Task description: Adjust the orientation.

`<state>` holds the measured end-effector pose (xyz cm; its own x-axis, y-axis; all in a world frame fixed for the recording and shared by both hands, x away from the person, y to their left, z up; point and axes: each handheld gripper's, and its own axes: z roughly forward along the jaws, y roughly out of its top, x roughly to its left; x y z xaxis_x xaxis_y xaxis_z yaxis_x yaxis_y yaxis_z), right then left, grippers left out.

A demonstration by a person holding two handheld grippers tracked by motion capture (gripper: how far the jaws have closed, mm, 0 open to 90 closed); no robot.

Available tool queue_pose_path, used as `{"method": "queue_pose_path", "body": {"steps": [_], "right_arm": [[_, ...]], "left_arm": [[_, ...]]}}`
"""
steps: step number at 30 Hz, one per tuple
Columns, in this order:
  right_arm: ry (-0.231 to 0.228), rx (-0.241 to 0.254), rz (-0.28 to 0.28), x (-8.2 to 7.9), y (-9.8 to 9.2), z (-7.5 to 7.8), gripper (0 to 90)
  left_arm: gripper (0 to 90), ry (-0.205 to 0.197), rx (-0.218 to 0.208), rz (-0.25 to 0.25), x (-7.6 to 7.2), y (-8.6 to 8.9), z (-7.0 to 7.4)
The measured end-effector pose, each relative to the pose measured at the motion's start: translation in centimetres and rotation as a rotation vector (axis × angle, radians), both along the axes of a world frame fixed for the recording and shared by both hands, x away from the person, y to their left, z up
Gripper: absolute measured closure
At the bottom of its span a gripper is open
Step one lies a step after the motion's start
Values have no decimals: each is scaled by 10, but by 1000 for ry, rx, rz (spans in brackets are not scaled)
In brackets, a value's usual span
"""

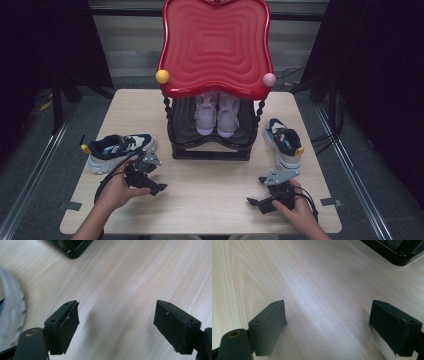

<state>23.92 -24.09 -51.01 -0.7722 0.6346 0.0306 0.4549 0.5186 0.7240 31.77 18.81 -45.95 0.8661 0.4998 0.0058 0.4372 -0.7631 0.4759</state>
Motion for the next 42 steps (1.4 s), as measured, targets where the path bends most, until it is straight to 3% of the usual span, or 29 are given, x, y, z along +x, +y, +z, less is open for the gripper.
{"method": "queue_pose_path", "body": {"steps": [2,5,10,16,23,31,34,37,42], "right_arm": [[1,0,0,0,0,0,130],[1,1,0,0,0,0,130],[0,1,0,0,0,0,129],[1,1,0,0,0,0,129],[2,1,1,0,0,0,129],[-1,0,3,0,0,0,129],[1,1,2,0,0,0,128],[0,0,3,0,0,0,129],[1,1,2,0,0,0,129]], "left_arm": [[212,15,33,-1,3,4,1],[216,27,40,9,5,7,3],[218,49,96,21,12,10,9],[223,45,86,46,19,17,17],[226,34,110,74,26,30,27],[225,1,84,124,33,46,38],[225,-18,100,131,36,53,41],[260,-18,67,144,39,61,44],[258,-21,76,143,38,67,50]]}}
